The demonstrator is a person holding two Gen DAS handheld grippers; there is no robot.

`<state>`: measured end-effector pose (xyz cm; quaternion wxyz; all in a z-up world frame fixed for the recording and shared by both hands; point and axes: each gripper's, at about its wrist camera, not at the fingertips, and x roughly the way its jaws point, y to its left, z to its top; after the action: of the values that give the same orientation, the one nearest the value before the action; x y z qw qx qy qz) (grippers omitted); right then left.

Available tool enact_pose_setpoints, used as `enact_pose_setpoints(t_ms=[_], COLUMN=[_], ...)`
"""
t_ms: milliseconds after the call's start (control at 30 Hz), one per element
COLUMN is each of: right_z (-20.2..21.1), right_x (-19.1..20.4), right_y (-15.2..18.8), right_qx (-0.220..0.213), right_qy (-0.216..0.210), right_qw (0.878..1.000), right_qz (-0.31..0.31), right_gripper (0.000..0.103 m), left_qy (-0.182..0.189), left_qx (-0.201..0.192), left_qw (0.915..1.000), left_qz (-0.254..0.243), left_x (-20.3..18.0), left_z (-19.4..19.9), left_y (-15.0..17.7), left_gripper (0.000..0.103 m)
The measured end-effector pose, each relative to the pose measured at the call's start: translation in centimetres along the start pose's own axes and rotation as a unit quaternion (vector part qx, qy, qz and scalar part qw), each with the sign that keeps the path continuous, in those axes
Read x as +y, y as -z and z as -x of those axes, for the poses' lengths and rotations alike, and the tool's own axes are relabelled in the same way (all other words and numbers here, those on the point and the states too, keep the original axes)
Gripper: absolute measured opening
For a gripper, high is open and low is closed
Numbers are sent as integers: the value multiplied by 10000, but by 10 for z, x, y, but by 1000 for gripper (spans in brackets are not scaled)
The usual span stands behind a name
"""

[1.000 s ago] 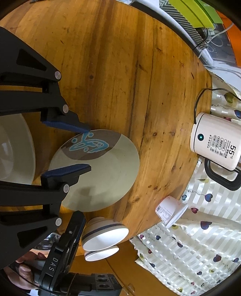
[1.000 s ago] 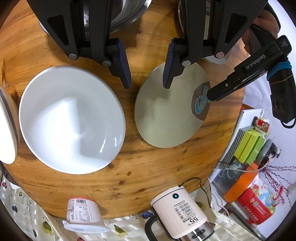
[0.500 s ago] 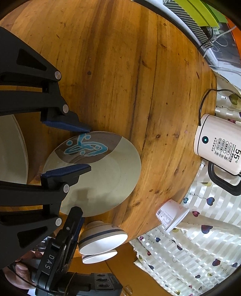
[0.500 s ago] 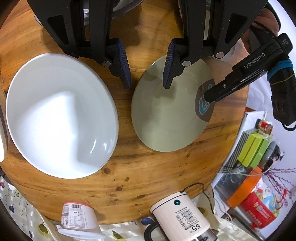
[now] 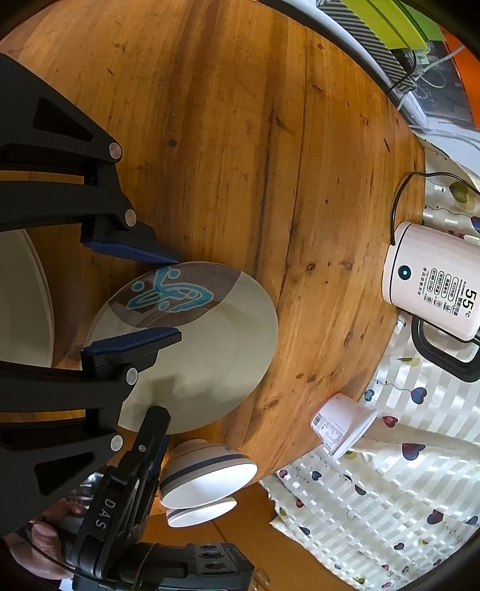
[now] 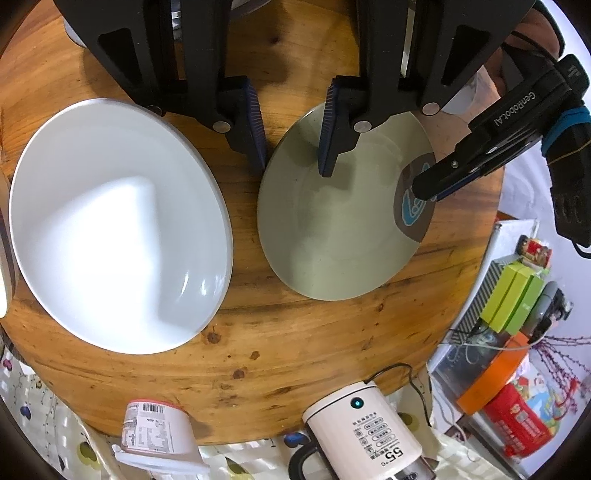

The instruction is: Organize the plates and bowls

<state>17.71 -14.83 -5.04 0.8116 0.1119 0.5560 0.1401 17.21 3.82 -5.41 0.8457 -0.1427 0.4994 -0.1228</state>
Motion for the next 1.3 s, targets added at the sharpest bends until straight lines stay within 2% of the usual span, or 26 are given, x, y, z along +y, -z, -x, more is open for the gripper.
enact_pose_setpoints(t_ms=[800,1300], right_z=[19,40], right_x=[15,29], right_y=[11,26], right_qx=[-244,-367], right_qy=[-25,-108], right_qw=[9993,9982], right_qz=[287,466], right_gripper=[27,27], left_qy=[-167,-230], left_qx=[-236,-372], left_qw=[9996,9990], left_qz=[-27,40], left_x=[-6,-8], left_z=[24,50], left_y=[10,29], left_gripper=[36,36])
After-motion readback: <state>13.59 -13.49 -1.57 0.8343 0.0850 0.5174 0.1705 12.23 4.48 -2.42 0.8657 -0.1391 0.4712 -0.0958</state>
